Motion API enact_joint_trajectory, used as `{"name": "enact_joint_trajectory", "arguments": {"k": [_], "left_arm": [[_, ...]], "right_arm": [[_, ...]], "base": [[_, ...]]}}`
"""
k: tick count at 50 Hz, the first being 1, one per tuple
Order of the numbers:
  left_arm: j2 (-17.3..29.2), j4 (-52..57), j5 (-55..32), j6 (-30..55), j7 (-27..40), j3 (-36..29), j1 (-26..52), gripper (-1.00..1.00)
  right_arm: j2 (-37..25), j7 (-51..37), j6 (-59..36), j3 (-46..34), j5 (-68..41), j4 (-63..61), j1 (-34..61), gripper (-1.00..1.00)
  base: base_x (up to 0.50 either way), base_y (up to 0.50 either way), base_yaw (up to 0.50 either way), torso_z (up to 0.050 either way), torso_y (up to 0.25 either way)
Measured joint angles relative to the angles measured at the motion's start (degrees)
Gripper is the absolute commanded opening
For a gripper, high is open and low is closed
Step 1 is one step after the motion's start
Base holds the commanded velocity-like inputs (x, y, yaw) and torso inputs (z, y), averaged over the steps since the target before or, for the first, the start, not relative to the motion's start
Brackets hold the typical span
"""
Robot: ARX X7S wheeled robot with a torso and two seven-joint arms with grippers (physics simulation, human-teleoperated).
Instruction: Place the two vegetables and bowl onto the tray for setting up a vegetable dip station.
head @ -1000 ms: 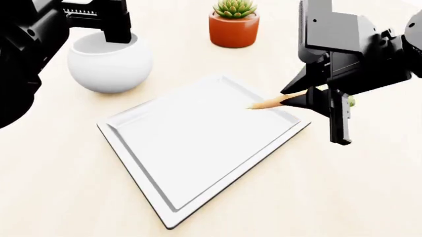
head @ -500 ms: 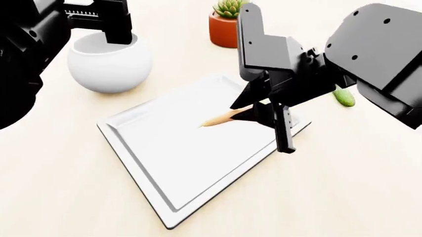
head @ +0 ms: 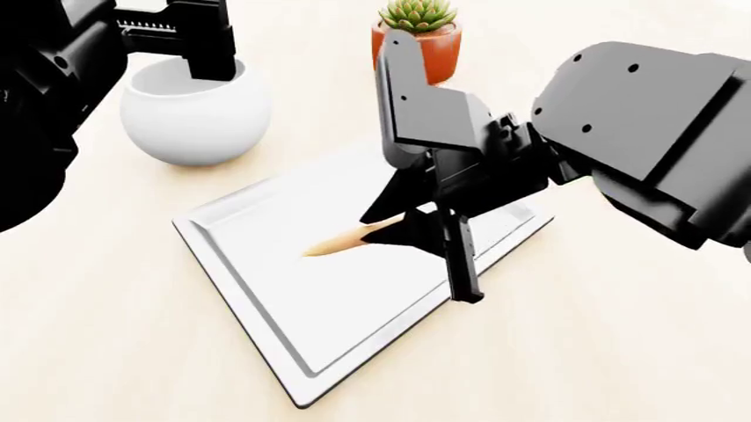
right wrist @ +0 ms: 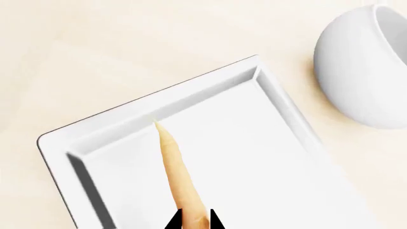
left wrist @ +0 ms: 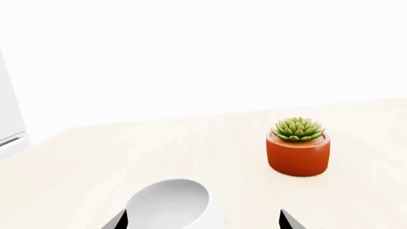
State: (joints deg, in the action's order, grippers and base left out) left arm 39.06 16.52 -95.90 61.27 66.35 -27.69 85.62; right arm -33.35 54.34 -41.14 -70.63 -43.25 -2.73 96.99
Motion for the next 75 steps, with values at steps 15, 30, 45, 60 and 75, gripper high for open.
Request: {"name": "enact_joint_trajectory", "arguments": {"k": [15,30,45,60,75], "left_arm": [[0.1,-0.1,0.1,-0.2,-0.2,-0.2,0.1,1.0],[0.3,-0.1,-0.1,-0.4,-0.1,-0.3,0.3,1.0],[0.5,-0.1,-0.4,-0.6,0.0,-0.4,0.5,1.0],[0.6,0.0,-0.6,-0.8,0.0,-0.6,0.7,1.0],[0.7,0.0,-0.6,-1.0,0.0,-0.8,0.8,1.0]], "right_arm": [[-0.3,0.4,-0.1,-0.3,-1.4,-3.2,-0.9,-1.0],[-0.7,1.6,0.2,-1.4,-1.1,-5.0,-1.1,-1.0],[-0.4,1.9,0.8,-2.7,-0.3,-5.3,-1.9,-1.0],[0.2,2.1,1.2,-4.2,0.6,-5.6,-2.9,-1.0],[0.3,2.1,1.6,-5.5,1.7,-5.4,-3.6,-1.0]], "base": [[0.0,0.0,0.0,0.0,0.0],[0.0,0.0,0.0,0.0,0.0],[0.0,0.0,0.0,0.0,0.0],[0.0,0.0,0.0,0.0,0.0],[0.0,0.0,0.0,0.0,0.0]]}}
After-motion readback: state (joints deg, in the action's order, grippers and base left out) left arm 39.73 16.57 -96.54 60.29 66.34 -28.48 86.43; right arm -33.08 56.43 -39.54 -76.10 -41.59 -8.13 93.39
